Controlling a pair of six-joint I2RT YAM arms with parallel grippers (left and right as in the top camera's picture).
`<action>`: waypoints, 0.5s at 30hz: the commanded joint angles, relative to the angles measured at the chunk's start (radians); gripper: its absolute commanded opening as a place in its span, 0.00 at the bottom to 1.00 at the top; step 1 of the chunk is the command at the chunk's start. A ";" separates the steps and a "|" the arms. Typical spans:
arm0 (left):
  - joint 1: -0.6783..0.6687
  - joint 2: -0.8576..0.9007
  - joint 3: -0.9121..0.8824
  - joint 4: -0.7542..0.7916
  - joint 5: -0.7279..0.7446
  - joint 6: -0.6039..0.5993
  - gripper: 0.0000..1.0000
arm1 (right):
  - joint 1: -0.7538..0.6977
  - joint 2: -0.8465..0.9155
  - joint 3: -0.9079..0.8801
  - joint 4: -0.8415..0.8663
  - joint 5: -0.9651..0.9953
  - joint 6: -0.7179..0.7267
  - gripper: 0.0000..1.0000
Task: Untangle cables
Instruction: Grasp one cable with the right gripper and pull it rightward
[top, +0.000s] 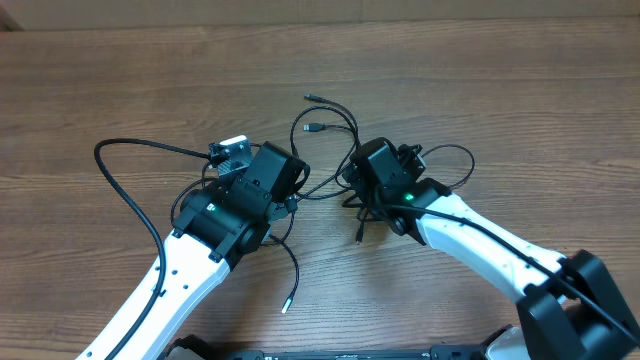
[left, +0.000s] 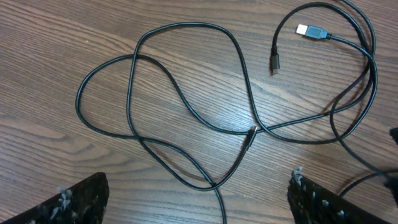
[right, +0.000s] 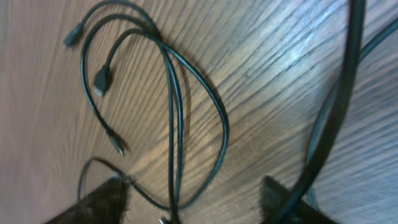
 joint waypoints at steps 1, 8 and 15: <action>-0.006 -0.013 -0.005 0.003 0.004 0.005 0.92 | 0.005 0.053 0.000 0.031 -0.009 -0.003 0.04; -0.006 -0.013 -0.005 0.002 0.004 0.043 0.92 | -0.006 0.061 0.006 0.183 -0.008 -0.087 0.04; -0.006 -0.013 -0.005 -0.001 0.005 0.043 0.93 | -0.132 0.039 0.089 0.214 -0.060 -0.252 0.04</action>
